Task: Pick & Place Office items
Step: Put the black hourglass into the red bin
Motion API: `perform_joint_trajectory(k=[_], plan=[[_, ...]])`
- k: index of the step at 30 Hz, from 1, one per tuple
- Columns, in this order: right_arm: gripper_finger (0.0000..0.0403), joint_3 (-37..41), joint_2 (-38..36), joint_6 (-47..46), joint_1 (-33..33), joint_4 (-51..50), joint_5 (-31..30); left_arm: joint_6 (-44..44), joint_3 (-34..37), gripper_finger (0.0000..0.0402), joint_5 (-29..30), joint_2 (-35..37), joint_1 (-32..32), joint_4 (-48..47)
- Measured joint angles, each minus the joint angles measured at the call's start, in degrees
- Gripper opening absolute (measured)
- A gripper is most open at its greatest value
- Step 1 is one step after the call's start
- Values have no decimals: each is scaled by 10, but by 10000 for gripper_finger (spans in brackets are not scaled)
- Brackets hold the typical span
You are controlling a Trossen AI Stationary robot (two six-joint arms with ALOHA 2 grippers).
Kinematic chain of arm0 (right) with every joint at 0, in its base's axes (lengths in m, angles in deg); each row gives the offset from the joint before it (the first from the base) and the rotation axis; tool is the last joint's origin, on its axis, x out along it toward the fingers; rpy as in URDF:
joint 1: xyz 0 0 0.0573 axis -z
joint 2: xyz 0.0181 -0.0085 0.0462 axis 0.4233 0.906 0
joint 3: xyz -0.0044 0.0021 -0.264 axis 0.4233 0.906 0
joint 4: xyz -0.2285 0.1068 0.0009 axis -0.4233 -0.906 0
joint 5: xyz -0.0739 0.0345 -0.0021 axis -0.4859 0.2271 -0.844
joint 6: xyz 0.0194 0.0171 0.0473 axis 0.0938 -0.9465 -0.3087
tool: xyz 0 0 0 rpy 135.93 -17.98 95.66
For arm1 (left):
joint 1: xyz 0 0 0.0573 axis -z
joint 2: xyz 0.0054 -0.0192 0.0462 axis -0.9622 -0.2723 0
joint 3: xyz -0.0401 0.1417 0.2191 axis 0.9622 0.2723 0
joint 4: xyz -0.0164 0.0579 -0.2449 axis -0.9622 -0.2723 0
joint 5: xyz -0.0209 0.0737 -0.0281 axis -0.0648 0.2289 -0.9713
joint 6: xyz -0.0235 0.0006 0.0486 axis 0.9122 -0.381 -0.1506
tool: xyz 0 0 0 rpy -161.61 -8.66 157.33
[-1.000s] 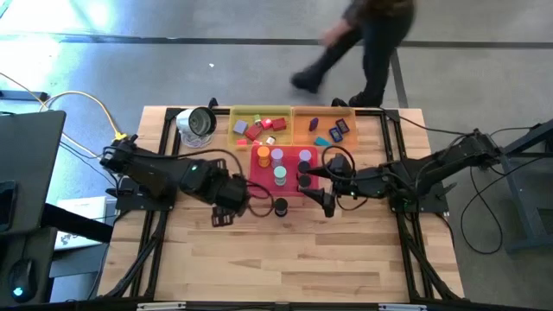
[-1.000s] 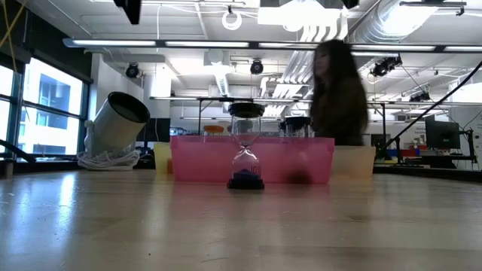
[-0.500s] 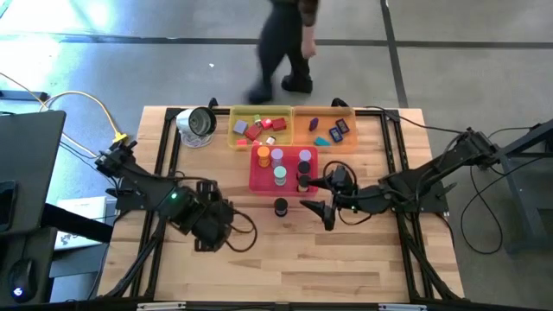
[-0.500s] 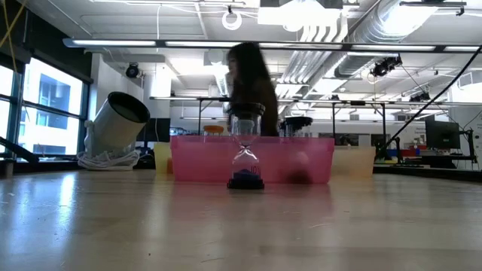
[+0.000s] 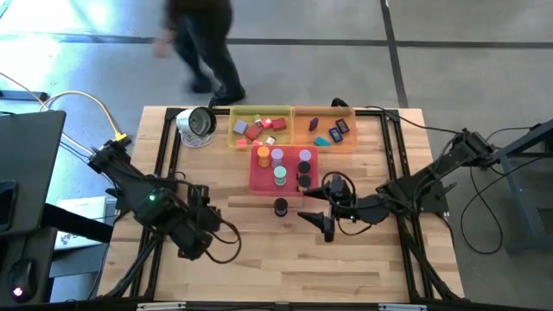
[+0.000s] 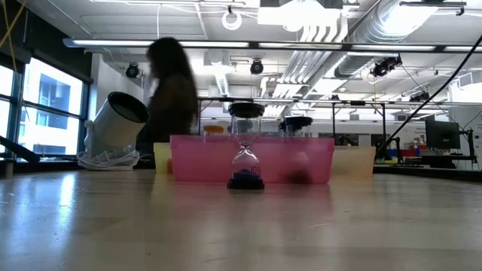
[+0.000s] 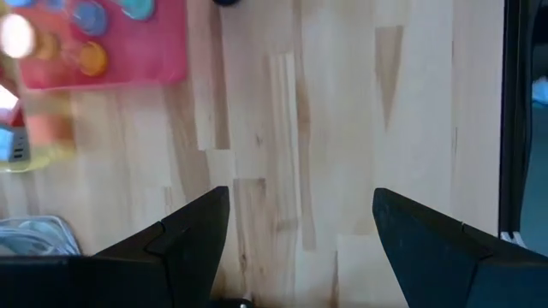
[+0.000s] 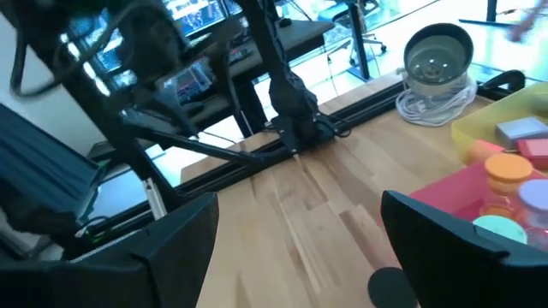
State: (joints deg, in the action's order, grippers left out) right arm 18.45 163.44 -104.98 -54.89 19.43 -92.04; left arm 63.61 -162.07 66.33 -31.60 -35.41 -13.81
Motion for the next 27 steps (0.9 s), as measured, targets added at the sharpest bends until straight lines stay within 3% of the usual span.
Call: perform_joint_trajectory(k=[10, 19, 27], plan=[[315, 0, 0, -26, -14, 37, 1, 9, 34, 281, 42, 67, 8, 17], [315, 0, 0, -58, -13, 53, 1, -15, 198, 281, 42, 169, -18, 178], [315, 0, 22, 22, -12, 45, 43, -15, 324, 281, 45, 211, -51, 317]])
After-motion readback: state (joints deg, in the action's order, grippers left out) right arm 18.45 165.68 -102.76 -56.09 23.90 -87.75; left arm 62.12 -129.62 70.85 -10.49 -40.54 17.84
